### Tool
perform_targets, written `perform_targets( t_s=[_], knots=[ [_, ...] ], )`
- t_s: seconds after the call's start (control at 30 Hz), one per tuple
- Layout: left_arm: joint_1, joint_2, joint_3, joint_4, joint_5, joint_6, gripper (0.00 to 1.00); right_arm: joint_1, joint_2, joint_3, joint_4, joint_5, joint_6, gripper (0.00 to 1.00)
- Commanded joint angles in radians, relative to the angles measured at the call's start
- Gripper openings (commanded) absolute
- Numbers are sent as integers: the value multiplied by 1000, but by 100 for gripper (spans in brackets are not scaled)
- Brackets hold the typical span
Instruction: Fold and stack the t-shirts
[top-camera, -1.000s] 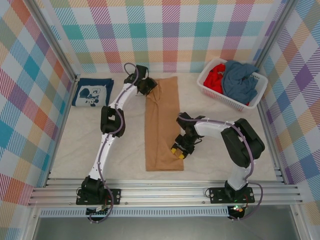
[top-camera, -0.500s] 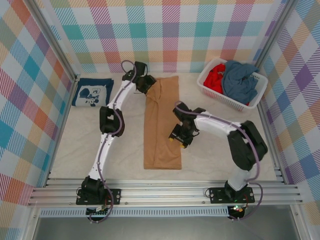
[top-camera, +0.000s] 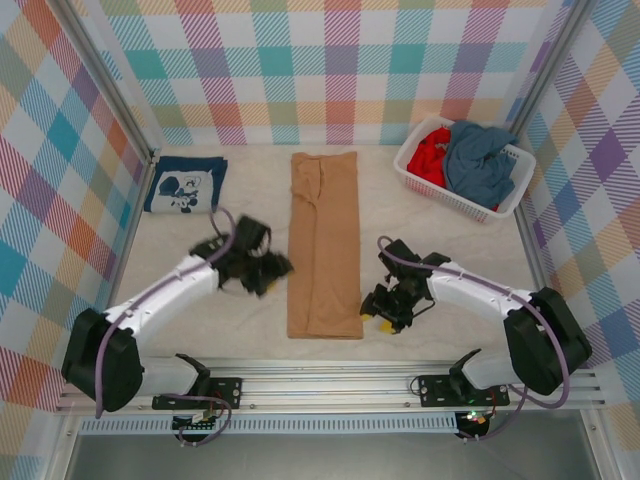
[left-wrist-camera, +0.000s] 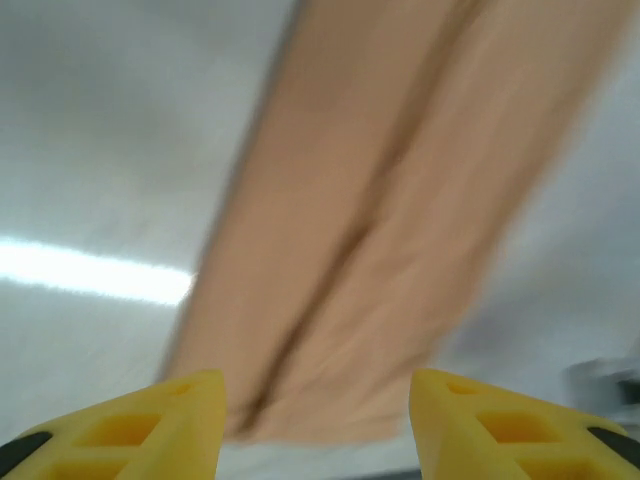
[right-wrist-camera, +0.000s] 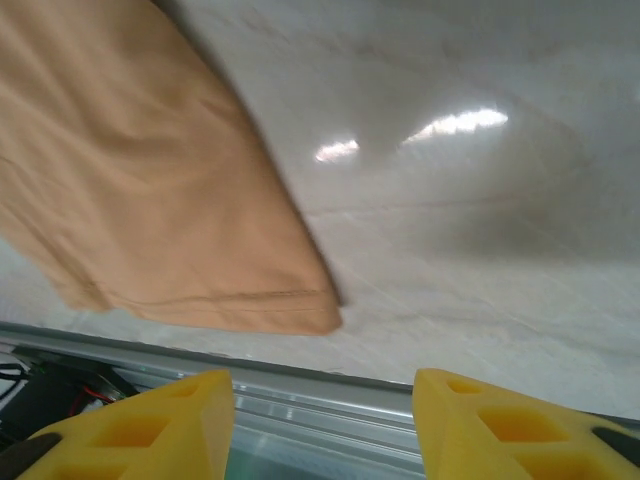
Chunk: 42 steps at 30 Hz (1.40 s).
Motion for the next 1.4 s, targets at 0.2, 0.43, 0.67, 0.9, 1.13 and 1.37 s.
perform_targets(
  t_s=[0.2,0.43,0.67,0.9,1.13,1.37],
  knots=[
    [-157,-37,-282,263,-19,-234,53,58,127,-52,272,-64,91,47],
    [-182,-33,-293,356,-30,-264,51,86,156,-46,281,-39,138,44],
    [-231,20,-288,413,-25,-277,39,103,173,-58,333,-44,182,40],
    [-254,63,-207,391,-63,-243,33,146,182,29,281,-32,218,38],
    [-253,82,-194,407,-91,-236,10,147,213,35,273,0,219,25],
    [-253,36,-166,290,-118,-190,0,148,172,49,207,41,206,0]
  ],
)
